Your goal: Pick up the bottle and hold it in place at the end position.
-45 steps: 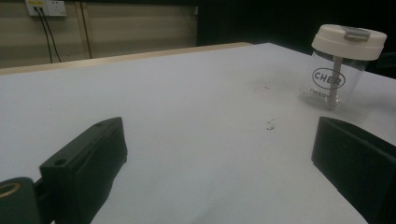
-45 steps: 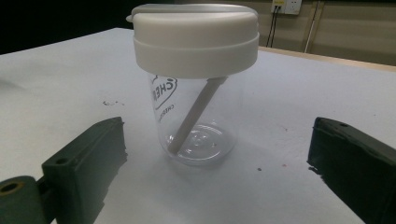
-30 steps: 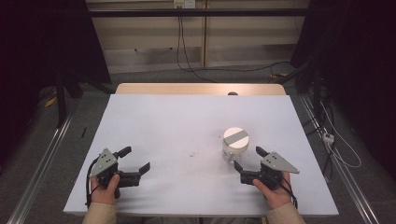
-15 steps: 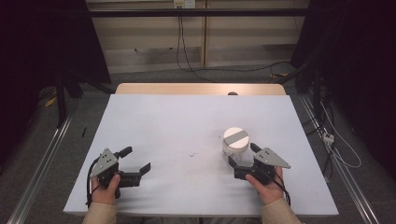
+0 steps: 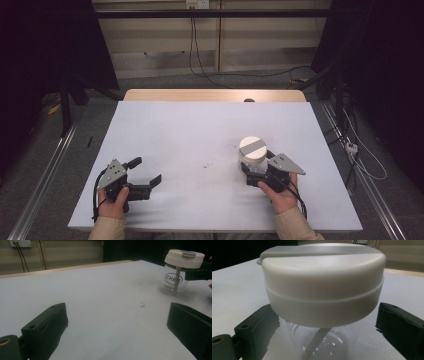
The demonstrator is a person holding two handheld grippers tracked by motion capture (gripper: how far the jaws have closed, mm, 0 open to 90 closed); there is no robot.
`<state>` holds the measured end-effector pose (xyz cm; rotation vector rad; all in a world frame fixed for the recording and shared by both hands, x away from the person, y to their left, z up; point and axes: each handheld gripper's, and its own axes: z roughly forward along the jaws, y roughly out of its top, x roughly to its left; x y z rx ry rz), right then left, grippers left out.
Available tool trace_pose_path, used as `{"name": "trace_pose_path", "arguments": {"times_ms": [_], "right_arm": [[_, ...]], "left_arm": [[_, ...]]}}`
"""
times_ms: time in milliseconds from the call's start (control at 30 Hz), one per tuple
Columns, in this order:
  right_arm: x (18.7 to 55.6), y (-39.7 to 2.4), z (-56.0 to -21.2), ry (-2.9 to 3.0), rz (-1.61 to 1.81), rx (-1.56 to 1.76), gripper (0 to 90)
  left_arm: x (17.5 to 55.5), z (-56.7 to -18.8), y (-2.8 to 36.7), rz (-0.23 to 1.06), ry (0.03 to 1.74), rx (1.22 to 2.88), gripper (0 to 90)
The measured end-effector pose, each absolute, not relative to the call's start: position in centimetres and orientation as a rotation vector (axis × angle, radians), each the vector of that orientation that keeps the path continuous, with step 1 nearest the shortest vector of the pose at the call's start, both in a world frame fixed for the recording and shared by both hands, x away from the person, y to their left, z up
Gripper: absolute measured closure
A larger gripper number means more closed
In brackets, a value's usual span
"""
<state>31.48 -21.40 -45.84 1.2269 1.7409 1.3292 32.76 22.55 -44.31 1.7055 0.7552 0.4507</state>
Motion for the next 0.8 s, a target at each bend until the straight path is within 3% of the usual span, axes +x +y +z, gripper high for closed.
{"name": "trace_pose_path", "arguments": {"times_ms": [800], "right_arm": [[33.1,-20.0,-46.0,1.763,1.301,1.260,11.6]], "left_arm": [[32.9,-44.4,22.5,0.442,0.749,1.716,3.0]]}}
